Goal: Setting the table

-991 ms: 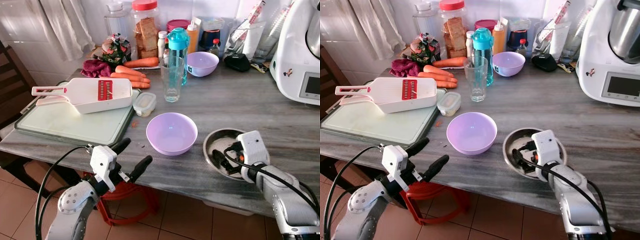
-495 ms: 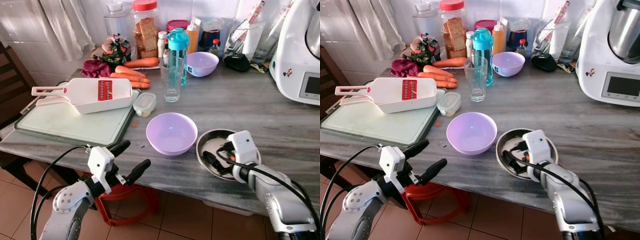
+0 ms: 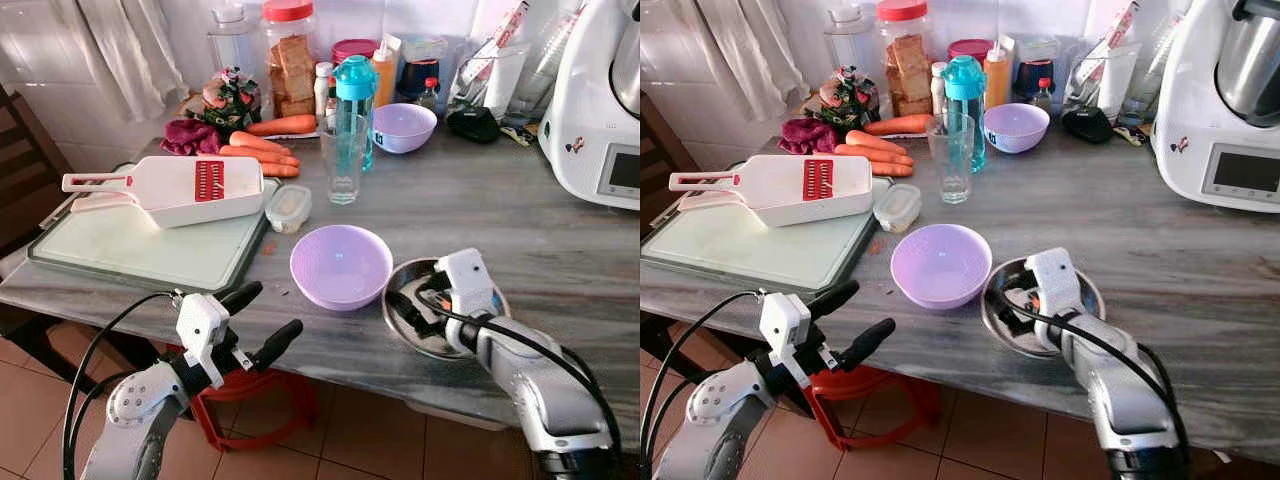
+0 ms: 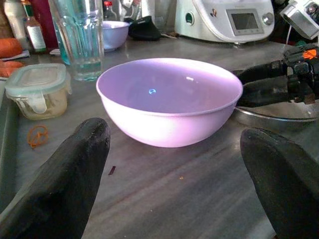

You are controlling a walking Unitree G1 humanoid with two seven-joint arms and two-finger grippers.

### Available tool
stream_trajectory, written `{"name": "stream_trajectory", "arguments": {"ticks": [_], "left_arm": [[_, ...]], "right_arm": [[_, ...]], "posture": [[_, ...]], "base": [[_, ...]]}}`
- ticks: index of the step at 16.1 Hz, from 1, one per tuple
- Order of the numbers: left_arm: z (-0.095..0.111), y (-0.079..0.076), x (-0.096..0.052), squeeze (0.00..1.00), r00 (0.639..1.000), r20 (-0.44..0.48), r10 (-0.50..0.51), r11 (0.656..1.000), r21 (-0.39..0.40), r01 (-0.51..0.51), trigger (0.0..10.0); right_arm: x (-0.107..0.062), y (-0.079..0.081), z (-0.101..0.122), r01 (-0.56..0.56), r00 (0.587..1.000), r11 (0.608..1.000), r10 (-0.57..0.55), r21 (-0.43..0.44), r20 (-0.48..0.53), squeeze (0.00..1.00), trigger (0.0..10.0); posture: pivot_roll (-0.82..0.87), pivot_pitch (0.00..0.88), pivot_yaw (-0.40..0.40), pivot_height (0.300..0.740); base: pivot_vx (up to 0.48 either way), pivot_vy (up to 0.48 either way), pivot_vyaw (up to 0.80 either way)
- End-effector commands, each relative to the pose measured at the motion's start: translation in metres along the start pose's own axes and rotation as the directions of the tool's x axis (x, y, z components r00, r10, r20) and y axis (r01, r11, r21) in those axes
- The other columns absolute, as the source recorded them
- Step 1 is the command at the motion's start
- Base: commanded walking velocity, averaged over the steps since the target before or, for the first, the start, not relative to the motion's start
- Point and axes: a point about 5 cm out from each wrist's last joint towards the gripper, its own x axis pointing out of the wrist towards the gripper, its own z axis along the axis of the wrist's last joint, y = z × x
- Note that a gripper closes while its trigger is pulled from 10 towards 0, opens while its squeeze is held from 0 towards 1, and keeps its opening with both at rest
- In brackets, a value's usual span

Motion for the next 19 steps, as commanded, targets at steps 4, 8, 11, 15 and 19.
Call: {"name": "stream_trajectory", "arguments": {"ticks": [4,8,11,15,19], "left_arm": [[0.001,0.001,-0.002,0.00,1.000,-0.009,0.010,1.000,0.006,-0.009,10.0],[-0.001,0.001,-0.003,0.00,1.000,-0.018,0.009,1.000,0.007,-0.008,10.0],[-0.003,0.002,-0.005,0.00,1.000,-0.020,0.020,1.000,0.006,-0.020,10.0],[-0.003,0.003,-0.004,0.00,0.999,-0.010,0.031,0.999,0.008,-0.031,10.0],[0.005,0.015,-0.003,0.00,0.979,0.054,0.196,0.979,0.048,-0.198,10.0]], "right_arm": [[0.007,0.009,0.002,-0.039,0.999,0.999,0.039,0.024,0.005,0.00,10.0],[0.004,0.006,0.004,-0.017,1.000,1.000,0.017,0.007,0.017,0.00,10.0],[-0.016,-0.007,0.014,0.052,0.996,0.999,-0.051,-0.015,0.074,0.00,10.0],[-0.032,-0.002,0.031,0.083,0.970,0.996,-0.071,-0.044,0.231,0.00,10.0],[-0.039,0.007,0.032,0.200,0.912,0.979,-0.201,0.040,0.358,0.00,10.0]], "posture": [[0.02,0.053,0.069,0.740],[0.03,0.054,0.068,0.740],[0.02,0.054,0.070,0.740],[0.00,0.050,0.079,0.740],[0.00,0.036,0.076,0.740]], "base": [[0.000,0.000,0.00],[0.000,0.000,0.00],[0.000,0.000,0.00],[0.000,0.000,0.00],[0.000,0.000,0.00]]}}
